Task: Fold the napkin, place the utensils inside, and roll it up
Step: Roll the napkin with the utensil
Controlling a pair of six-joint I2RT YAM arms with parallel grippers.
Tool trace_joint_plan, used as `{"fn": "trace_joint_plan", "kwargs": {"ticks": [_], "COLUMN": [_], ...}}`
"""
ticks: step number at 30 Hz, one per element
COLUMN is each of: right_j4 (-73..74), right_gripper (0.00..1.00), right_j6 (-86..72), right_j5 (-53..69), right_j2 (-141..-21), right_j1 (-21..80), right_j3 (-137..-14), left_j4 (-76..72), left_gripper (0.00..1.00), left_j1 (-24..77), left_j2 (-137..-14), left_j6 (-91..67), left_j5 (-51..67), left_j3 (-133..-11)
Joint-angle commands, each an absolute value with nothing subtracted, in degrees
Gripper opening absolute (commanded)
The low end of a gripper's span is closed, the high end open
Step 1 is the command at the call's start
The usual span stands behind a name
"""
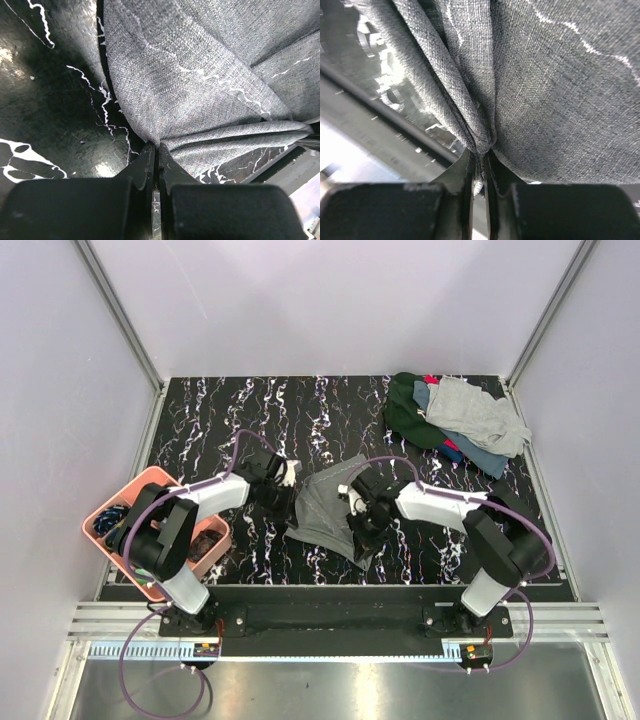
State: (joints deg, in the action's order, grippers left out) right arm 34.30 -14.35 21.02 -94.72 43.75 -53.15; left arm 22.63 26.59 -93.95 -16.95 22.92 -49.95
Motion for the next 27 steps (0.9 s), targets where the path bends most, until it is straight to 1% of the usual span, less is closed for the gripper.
{"fn": "trace_joint_plan", "kwargs": {"ticks": [1, 7, 11, 12, 14, 15, 19, 23, 27], "right_j4": [35.0, 35.0, 35.2, 35.9, 37.3, 39.2, 41.7, 42.5, 43.7], "right_gripper": [0.13, 0.15, 0.16, 0.21, 0.27, 0.36, 0.53, 0.58, 0.58], "right_j6": [-8.7, -6.5, -6.9, -6.8, -6.1, -5.8, -5.1, -5.8, -7.7], "right_j5": [38.8, 45.7, 44.5, 43.3, 41.4, 39.5, 36.6, 35.1, 34.5], "right_j2": [-97.1, -102.8, -103.9, -103.1, -101.5, -99.4, -92.7, -87.9, -89.1], "right_j1": [38.9, 34.6, 32.6, 32.3, 32.2, 32.2, 32.3, 34.4, 40.7], "right_j3": [-55.5, -56.4, -57.1, -57.8, -58.7, -59.9, -62.4, -63.6, -64.1], "left_j4": [26.2, 27.5, 28.2, 28.2, 28.2, 28.2, 28.2, 28.2, 28.2], "left_gripper": [0.00, 0.00, 0.00, 0.00, 0.00, 0.00, 0.00, 0.00, 0.00], "left_j1": [26.6, 26.6, 26.6, 26.6, 26.6, 26.6, 26.6, 26.6, 26.6], "left_j2": [-95.3, -95.9, -95.7, -95.7, -95.8, -95.9, -95.6, -95.5, -95.1], "left_j6": [-14.5, -14.0, -13.9, -13.9, -13.9, -13.9, -14.0, -14.1, -14.2], "left_j5": [18.5, 17.4, 16.3, 16.3, 16.6, 16.7, 17.0, 17.4, 17.6], "left_j3": [-52.7, -53.1, -53.2, -53.2, -53.2, -53.2, -53.3, -53.4, -53.4]}}
